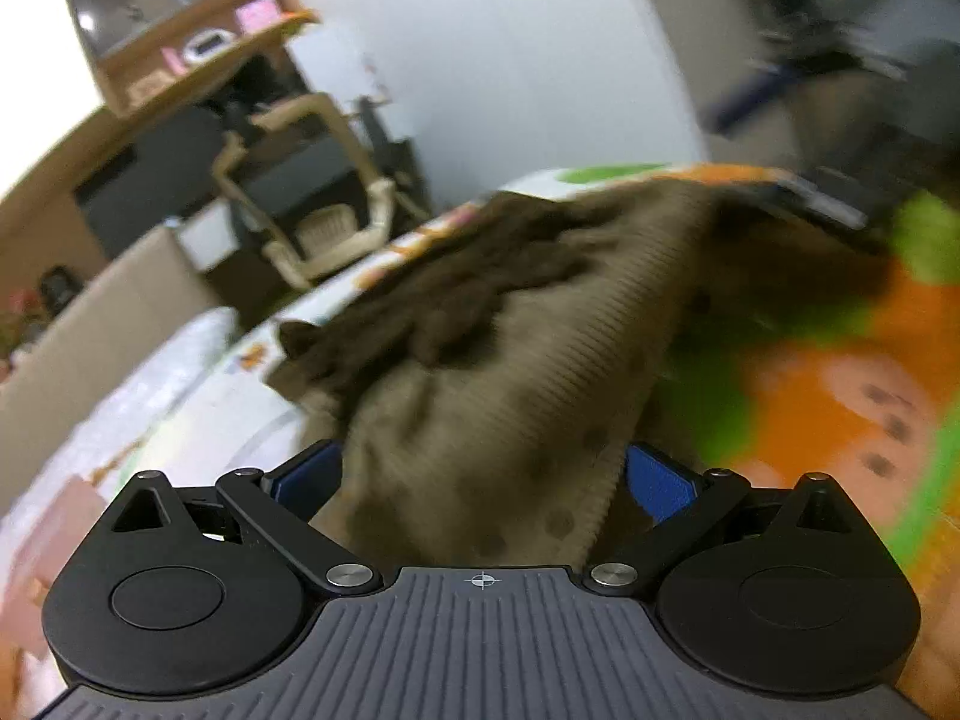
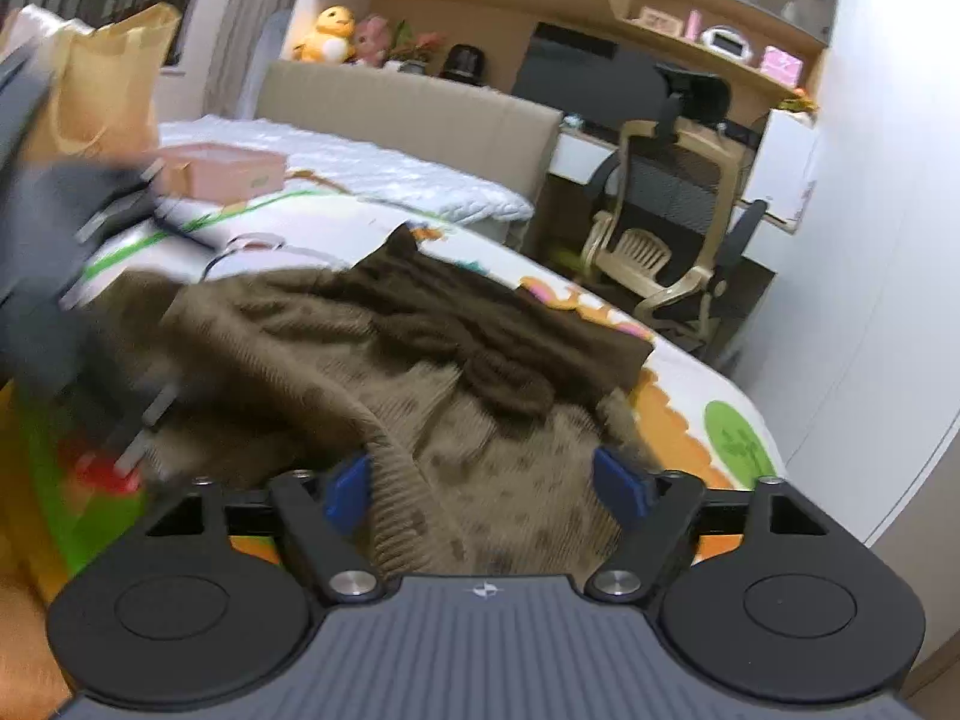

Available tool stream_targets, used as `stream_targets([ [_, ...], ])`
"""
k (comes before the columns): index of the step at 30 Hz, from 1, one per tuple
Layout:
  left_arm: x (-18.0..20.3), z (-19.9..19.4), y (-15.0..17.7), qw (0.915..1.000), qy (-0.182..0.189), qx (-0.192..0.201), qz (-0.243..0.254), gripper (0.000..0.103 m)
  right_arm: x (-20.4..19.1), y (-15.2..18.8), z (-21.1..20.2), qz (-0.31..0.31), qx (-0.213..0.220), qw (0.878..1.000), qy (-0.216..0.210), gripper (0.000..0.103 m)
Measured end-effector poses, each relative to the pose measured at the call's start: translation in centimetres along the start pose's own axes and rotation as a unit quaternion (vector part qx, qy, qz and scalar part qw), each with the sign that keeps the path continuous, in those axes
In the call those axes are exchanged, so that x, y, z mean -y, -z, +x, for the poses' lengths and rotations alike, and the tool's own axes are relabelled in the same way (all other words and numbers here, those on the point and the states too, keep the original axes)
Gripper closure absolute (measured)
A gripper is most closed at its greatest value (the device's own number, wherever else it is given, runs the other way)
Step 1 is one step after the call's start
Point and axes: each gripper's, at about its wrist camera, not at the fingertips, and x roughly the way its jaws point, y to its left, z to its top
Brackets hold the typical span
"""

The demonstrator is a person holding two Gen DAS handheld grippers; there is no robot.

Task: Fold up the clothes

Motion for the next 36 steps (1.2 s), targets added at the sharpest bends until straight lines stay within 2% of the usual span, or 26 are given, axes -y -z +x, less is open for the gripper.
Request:
stream_targets([
  [4, -3.0, 0.5, -2.4, 0.9972, -0.040, 0.027, -0.057, 0.000, -2.8, 1.4, -0.7, -0.060, -0.013, 0.998, -0.021, 0.016],
  [7, -4.3, 0.7, -3.7, 0.9947, -0.050, 0.034, -0.083, 0.001, -4.5, 1.6, -0.8, -0.074, -0.013, 0.996, -0.046, 0.016],
  [8, -4.6, 0.9, -3.8, 0.9940, -0.051, 0.032, -0.091, 0.001, -4.7, 1.5, -1.0, -0.071, -0.008, 0.996, -0.057, 0.019],
  [9, -4.8, 1.1, -4.0, 0.9935, -0.051, 0.031, -0.098, 0.001, -4.7, 1.1, -1.2, -0.064, -0.003, 0.995, -0.072, 0.030],
  [10, -4.9, 1.2, -4.1, 0.9932, -0.048, 0.028, -0.102, 0.001, -4.6, 0.7, -1.4, -0.052, -0.003, 0.994, -0.091, 0.036],
  [11, -4.8, 1.2, -4.2, 0.9931, -0.045, 0.027, -0.105, 0.001, -4.3, 0.2, -1.3, -0.033, -0.010, 0.993, -0.115, 0.049],
  [12, -4.8, 1.4, -4.3, 0.9931, -0.043, 0.027, -0.106, 0.001, -4.1, -0.1, -1.1, -0.015, -0.020, 0.990, -0.139, 0.055],
  [14, -4.8, 1.6, -4.4, 0.9929, -0.043, 0.027, -0.108, 0.001, -4.2, -0.4, -0.3, 0.011, -0.042, 0.982, -0.185, 0.059],
  [17, -5.1, 2.0, -4.6, 0.9907, -0.040, 0.023, -0.128, 0.001, -5.2, -0.5, 0.8, 0.012, -0.055, 0.976, -0.209, 0.059],
  [18, -5.3, 2.1, -4.6, 0.9898, -0.039, 0.022, -0.135, 0.001, -5.3, -0.5, 1.4, 0.013, -0.056, 0.977, -0.207, 0.059],
  [20, -5.5, 2.3, -4.6, 0.9885, -0.037, 0.020, -0.146, 0.001, -4.6, -1.0, 3.0, 0.023, -0.058, 0.983, -0.170, 0.059],
  [23, -5.7, 2.2, -4.5, 0.9878, -0.040, 0.019, -0.150, 0.001, -1.7, -2.0, 4.2, 0.033, -0.042, 0.998, -0.046, 0.059],
  [24, -5.8, 2.1, -4.4, 0.9877, -0.041, 0.020, -0.149, 0.001, -0.6, -2.3, 4.1, 0.036, -0.039, 0.998, -0.017, 0.059],
  [25, -5.9, 2.1, -4.2, 0.9876, -0.042, 0.021, -0.150, 0.001, 0.5, -2.4, 4.0, 0.040, -0.044, 0.998, -0.010, 0.059],
  [28, -6.0, 2.2, -4.0, 0.9873, -0.036, 0.017, -0.154, 0.001, 2.1, -2.0, 3.1, 0.032, -0.073, 0.996, -0.030, 0.059],
  [33, -5.7, 2.7, -3.6, 0.9869, -0.025, 0.010, -0.159, 0.001, -0.5, 0.2, 1.6, -0.029, -0.107, 0.991, -0.074, 0.059],
  [35, -5.6, 2.7, -3.5, 0.9871, -0.022, 0.008, -0.159, 0.001, -1.0, 0.7, 0.9, -0.035, -0.107, 0.989, -0.095, 0.059],
  [36, -5.6, 2.7, -3.5, 0.9872, -0.022, 0.008, -0.158, 0.001, -1.2, 0.8, 0.7, -0.038, -0.104, 0.990, -0.093, 0.059],
])
